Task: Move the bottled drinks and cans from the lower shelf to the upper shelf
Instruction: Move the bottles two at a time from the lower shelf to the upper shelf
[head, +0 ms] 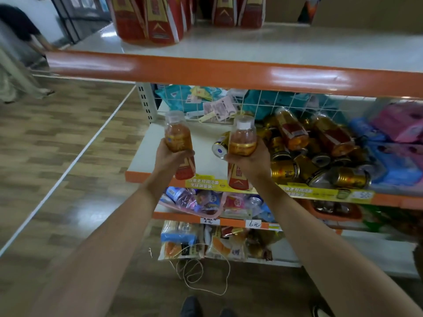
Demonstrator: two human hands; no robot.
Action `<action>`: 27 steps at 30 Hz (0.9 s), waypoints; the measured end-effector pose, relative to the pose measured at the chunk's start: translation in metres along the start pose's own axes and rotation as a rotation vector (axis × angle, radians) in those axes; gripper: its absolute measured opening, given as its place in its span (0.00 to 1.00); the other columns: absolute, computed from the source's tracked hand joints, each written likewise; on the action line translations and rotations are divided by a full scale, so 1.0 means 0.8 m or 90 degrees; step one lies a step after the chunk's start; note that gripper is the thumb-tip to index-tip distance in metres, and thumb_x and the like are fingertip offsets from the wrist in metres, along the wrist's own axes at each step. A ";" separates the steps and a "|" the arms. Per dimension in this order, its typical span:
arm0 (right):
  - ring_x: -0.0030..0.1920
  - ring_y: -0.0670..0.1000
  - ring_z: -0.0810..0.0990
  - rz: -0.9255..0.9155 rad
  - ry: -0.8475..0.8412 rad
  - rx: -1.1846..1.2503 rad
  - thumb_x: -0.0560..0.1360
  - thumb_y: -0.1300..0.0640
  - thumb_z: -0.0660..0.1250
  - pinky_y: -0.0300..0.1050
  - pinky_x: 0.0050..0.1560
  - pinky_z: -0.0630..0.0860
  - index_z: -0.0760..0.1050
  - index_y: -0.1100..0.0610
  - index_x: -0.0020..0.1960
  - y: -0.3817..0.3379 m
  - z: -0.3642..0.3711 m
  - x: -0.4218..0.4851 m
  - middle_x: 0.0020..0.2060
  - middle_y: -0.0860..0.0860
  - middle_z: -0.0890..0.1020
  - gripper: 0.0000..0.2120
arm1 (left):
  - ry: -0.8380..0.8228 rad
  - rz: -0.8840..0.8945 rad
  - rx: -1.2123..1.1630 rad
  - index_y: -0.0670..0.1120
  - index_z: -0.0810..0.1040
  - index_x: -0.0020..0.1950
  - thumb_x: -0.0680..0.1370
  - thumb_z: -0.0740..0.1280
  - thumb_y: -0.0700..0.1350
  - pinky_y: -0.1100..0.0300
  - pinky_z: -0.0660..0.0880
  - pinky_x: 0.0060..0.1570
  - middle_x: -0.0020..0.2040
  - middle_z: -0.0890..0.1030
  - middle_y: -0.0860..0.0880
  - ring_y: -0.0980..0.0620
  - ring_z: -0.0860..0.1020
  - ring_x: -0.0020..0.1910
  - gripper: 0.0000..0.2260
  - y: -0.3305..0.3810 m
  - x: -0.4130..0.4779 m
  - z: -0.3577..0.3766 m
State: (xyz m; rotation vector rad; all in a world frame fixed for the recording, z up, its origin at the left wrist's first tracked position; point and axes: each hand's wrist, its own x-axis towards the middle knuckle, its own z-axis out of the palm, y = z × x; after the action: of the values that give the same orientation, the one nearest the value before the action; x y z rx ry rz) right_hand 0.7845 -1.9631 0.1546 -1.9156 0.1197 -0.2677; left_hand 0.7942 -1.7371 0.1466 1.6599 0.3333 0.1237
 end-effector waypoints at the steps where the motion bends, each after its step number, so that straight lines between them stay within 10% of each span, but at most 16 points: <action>1: 0.45 0.46 0.82 -0.004 -0.003 -0.003 0.58 0.53 0.83 0.41 0.44 0.79 0.74 0.50 0.55 -0.002 -0.002 -0.003 0.45 0.44 0.82 0.29 | -0.009 0.003 -0.001 0.39 0.73 0.59 0.60 0.77 0.36 0.56 0.78 0.41 0.47 0.82 0.43 0.50 0.82 0.41 0.29 0.003 -0.010 0.001; 7: 0.48 0.47 0.84 0.000 -0.025 0.033 0.52 0.43 0.80 0.52 0.48 0.83 0.75 0.50 0.60 -0.010 -0.005 -0.026 0.49 0.46 0.85 0.38 | -0.041 0.037 0.015 0.44 0.70 0.60 0.65 0.75 0.30 0.67 0.76 0.34 0.47 0.80 0.47 0.58 0.81 0.38 0.27 0.026 -0.064 0.000; 16: 0.42 0.49 0.83 -0.050 0.009 0.079 0.58 0.59 0.83 0.44 0.42 0.80 0.75 0.56 0.56 -0.071 -0.034 -0.097 0.44 0.49 0.83 0.29 | -0.087 0.121 0.011 0.47 0.74 0.55 0.64 0.76 0.29 0.63 0.79 0.39 0.46 0.82 0.47 0.54 0.82 0.42 0.25 0.079 -0.127 -0.023; 27: 0.46 0.49 0.84 -0.131 0.037 0.092 0.58 0.56 0.82 0.48 0.47 0.83 0.76 0.53 0.56 -0.183 -0.089 -0.141 0.47 0.49 0.84 0.28 | -0.183 0.244 0.018 0.48 0.71 0.60 0.63 0.78 0.38 0.55 0.78 0.51 0.52 0.83 0.45 0.50 0.83 0.50 0.29 0.202 -0.206 -0.033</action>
State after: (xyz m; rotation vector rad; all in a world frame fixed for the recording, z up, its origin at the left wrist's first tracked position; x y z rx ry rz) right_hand 0.6510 -1.9522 0.3002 -1.7786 -0.0574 -0.4593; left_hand 0.6536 -1.7726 0.3282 1.7263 -0.2029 0.1642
